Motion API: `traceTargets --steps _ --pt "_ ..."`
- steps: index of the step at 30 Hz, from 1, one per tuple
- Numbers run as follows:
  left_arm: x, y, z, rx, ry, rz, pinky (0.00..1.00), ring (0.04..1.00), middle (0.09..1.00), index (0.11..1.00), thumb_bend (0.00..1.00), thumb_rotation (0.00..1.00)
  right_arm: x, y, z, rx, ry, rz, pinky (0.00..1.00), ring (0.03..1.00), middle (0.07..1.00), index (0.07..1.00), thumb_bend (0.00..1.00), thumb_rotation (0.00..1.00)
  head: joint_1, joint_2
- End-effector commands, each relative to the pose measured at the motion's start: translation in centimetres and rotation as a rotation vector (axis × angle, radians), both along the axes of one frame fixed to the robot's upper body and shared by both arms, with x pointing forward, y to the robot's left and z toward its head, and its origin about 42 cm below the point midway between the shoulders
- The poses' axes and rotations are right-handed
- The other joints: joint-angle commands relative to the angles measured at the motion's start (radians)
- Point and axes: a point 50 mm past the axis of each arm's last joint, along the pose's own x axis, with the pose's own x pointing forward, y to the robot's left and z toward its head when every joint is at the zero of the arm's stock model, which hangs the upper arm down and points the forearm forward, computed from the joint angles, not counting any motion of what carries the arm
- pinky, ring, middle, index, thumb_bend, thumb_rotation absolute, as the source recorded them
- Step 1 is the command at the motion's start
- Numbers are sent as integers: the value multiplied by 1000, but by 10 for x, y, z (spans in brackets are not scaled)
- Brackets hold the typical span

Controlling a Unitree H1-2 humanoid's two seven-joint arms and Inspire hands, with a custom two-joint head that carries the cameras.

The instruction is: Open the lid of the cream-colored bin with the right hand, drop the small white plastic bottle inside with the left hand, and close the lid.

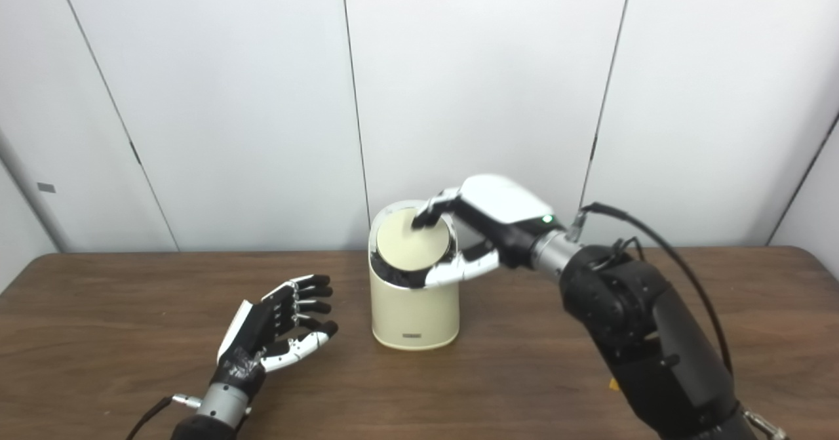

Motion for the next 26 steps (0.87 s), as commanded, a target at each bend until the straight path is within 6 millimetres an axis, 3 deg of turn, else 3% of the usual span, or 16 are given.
traceTargets --steps 1,3,6,8,11,18,26 --pt "10 -2 20 -12 -68 3 576 687 753 777 567 74 -1 -2 20 79 -97 43 667 793 736 706 601 656 -3 -3" --pt "10 -2 20 -18 -69 -1 578 689 754 779 572 72 -2 -9 9 156 -81 41 655 778 782 756 603 623 -3 -5" --pt "10 -2 20 -20 -71 -3 580 693 757 780 581 76 -7 -17 -10 276 -40 9 642 800 858 844 670 386 -4 -7" --pt "10 -1 19 -24 -74 -9 576 692 759 782 594 81 -12 -24 -28 381 -10 -40 606 776 852 848 729 247 -7 -8" --pt "9 2 19 -27 -78 -12 570 689 759 784 601 78 -17 -32 -50 470 11 -70 588 769 843 852 738 172 -13 -8" --pt "8 7 19 -18 -87 -10 571 689 759 783 594 78 -29 -54 -98 673 63 -147 660 783 852 860 727 210 -33 -10" --pt "9 11 20 -25 -104 -13 573 688 757 785 601 97 -36 -57 -144 806 116 -226 651 764 841 857 737 189 -45 -18"
